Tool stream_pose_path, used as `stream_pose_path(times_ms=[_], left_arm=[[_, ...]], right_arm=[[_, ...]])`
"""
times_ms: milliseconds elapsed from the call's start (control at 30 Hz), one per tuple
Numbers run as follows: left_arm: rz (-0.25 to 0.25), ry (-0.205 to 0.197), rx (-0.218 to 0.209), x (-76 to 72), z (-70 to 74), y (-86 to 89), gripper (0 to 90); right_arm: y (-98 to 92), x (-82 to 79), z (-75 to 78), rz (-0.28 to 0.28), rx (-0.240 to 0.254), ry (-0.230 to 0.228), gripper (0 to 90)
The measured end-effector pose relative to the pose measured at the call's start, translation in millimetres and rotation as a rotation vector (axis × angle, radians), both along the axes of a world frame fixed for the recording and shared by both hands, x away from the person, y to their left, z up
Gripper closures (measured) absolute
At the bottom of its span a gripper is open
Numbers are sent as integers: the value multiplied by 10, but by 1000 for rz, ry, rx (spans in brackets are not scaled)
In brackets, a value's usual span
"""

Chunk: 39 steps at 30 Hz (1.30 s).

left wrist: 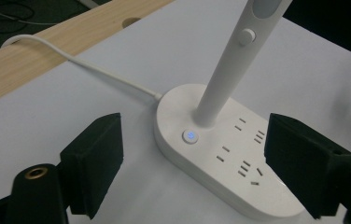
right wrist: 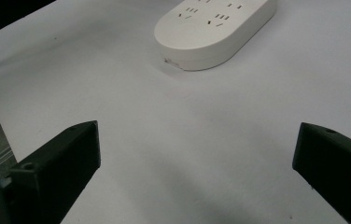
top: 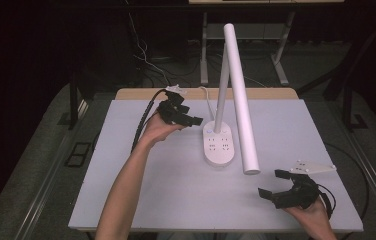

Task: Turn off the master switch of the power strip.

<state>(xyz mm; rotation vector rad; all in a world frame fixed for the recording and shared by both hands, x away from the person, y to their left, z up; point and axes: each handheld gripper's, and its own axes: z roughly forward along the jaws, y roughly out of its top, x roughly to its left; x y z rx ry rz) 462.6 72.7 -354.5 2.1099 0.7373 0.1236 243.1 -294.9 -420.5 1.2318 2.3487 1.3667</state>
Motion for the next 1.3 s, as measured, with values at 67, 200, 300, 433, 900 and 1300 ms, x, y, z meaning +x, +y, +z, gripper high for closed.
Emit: stream_pose_path(times_ms=[67, 200, 300, 433, 900, 1300], left_arm=[[-4, -5, -2, 37, -6, -19, 209], [-4, 6, -5, 86, -37, -66, 227], [-9, 7, 12, 111, -78, -98, 240], [-12, 23, 19, 126, -148, -139, 261], [-41, 43, 54, 110, -298, -311, 387], [-74, 18, 98, 105, -387, -419, 605]], right_arm=[[8, 0, -1, 1, 0, 0, 4], [24, 0, 0, 0, -5, -1, 4], [19, 3, -4, -4, -8, -2, 4], [8, 3, -7, -13, -7, 5, 4], [22, 13, -21, -5, -18, 14, 4], [18, 12, -21, -3, -20, 13, 4]])
